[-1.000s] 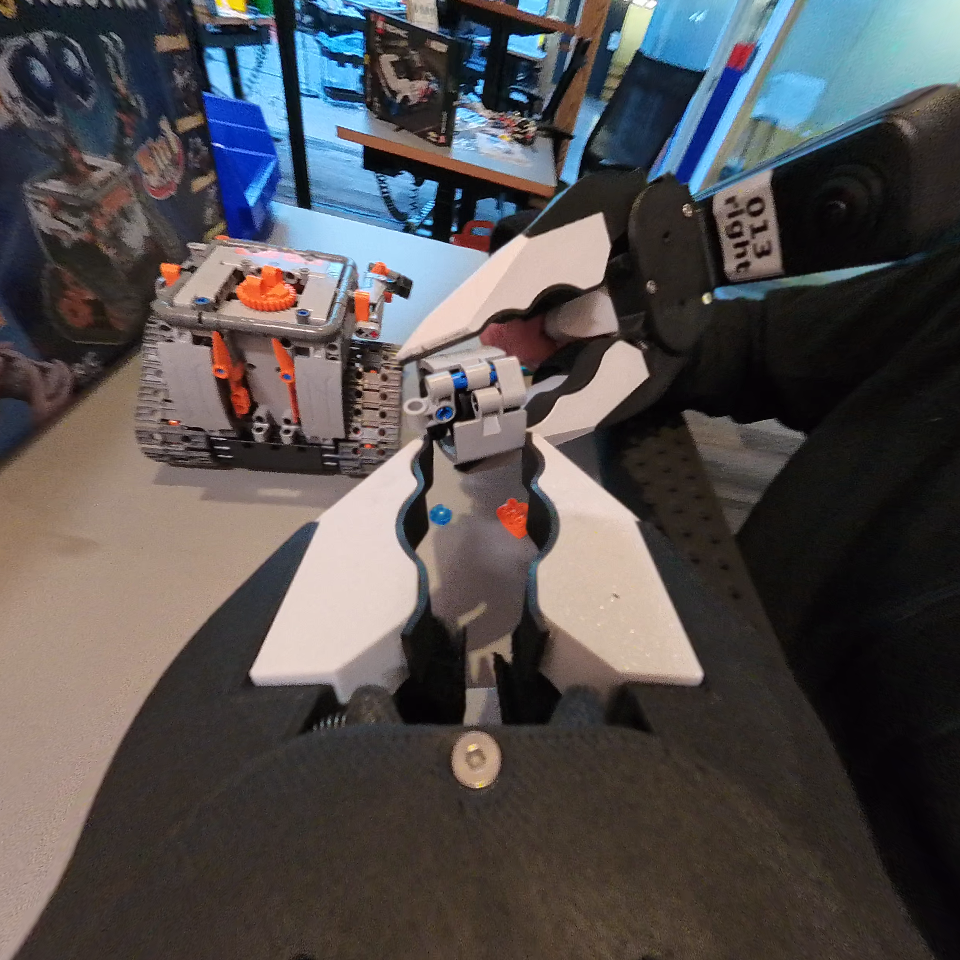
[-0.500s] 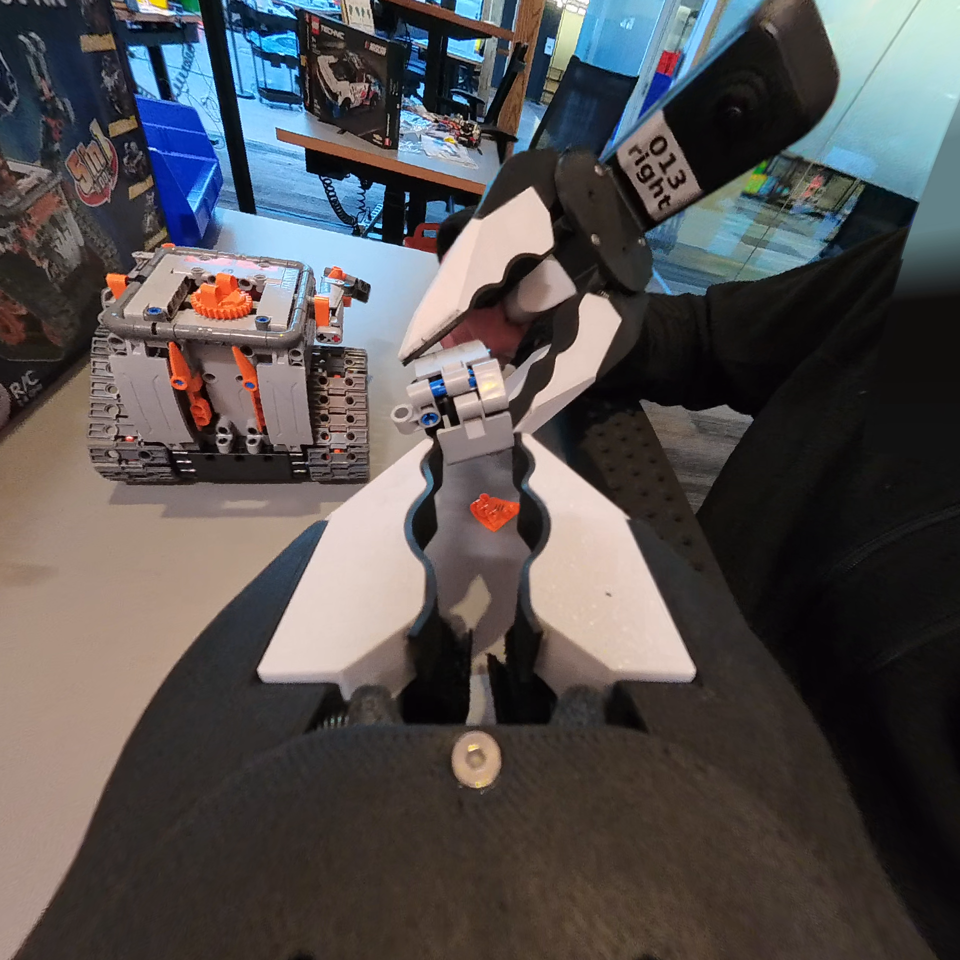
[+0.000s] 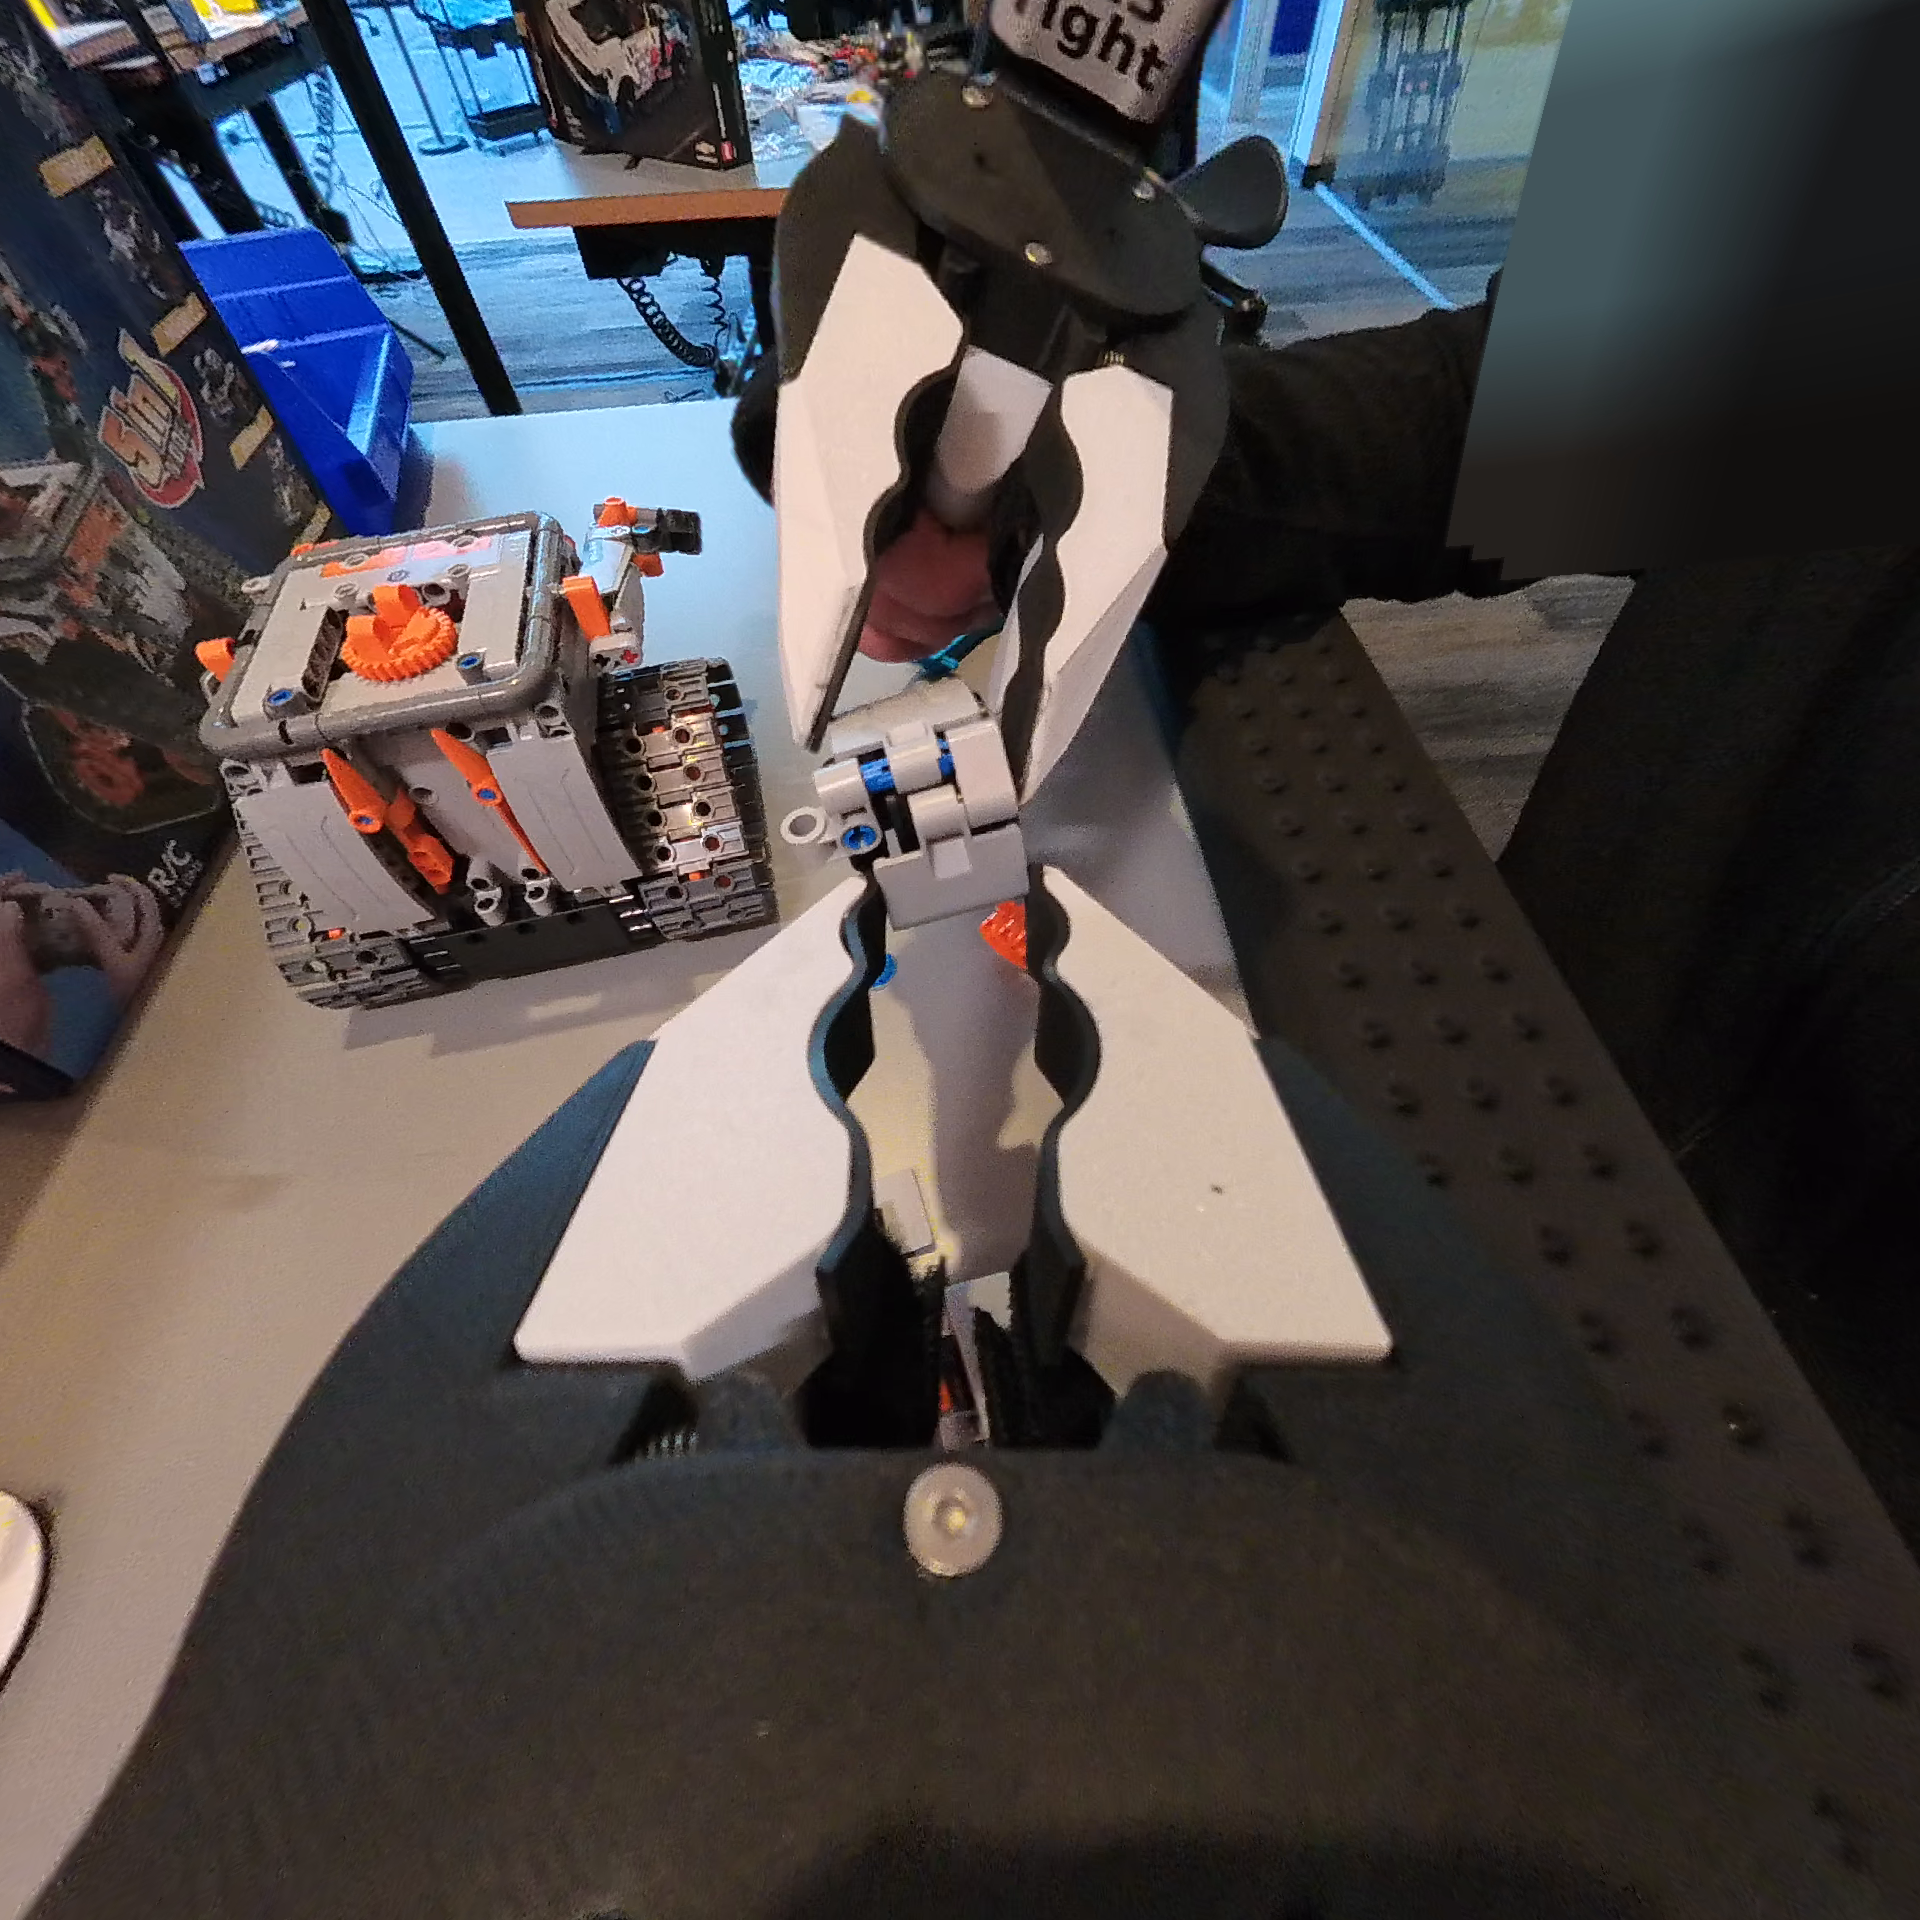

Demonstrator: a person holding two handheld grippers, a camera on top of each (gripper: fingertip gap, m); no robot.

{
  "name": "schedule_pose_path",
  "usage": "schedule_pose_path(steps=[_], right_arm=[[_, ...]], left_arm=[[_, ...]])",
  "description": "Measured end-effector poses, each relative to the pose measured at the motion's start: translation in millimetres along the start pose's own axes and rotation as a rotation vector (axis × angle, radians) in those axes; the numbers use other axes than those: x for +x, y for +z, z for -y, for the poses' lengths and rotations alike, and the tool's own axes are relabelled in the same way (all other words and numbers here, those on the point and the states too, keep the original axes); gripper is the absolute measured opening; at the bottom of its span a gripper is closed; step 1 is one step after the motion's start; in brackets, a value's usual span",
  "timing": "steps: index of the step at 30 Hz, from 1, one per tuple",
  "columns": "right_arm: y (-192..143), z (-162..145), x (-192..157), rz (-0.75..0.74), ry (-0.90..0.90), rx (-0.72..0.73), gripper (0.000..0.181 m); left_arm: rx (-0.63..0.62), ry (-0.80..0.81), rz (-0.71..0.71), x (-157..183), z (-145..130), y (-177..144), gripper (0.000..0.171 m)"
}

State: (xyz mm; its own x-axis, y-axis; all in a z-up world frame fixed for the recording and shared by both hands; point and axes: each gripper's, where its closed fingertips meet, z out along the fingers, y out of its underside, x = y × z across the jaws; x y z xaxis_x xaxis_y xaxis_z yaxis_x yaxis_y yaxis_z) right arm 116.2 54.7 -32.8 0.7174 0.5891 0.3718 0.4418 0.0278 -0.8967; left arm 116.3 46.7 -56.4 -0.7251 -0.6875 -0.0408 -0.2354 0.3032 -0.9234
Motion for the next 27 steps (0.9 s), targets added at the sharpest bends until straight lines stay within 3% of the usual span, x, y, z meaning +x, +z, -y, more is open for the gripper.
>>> schedule_pose_path(steps=[5, 10, 14, 20, 27], right_arm=[[0, -1, -5, 0.073, 0.077, 0.012, 0.032], [1, -12, -17, 0.132, 0.034, -0.057, 0.028], [1, -10, -14, 0.007, -0.216, -0.101, 0.027], [3, 5, -12, -0.250, -0.624, -0.175, 0.027], [7, 5, -11, -0.298, -0.683, -0.174, 0.027]], left_arm=[[-0.064, 0.111, 0.044, 2, -5, 4, 0.024], [-0.222, 0.334, 0.156, 4, -12, 8, 0.024], [-0.363, 0.558, 0.325, -4, -12, 4, 0.024], [-0.413, 0.806, 0.541, -9, 0, -8, 0.025], [-0.402, 0.915, 0.656, -11, 2, -15, 0.023]])
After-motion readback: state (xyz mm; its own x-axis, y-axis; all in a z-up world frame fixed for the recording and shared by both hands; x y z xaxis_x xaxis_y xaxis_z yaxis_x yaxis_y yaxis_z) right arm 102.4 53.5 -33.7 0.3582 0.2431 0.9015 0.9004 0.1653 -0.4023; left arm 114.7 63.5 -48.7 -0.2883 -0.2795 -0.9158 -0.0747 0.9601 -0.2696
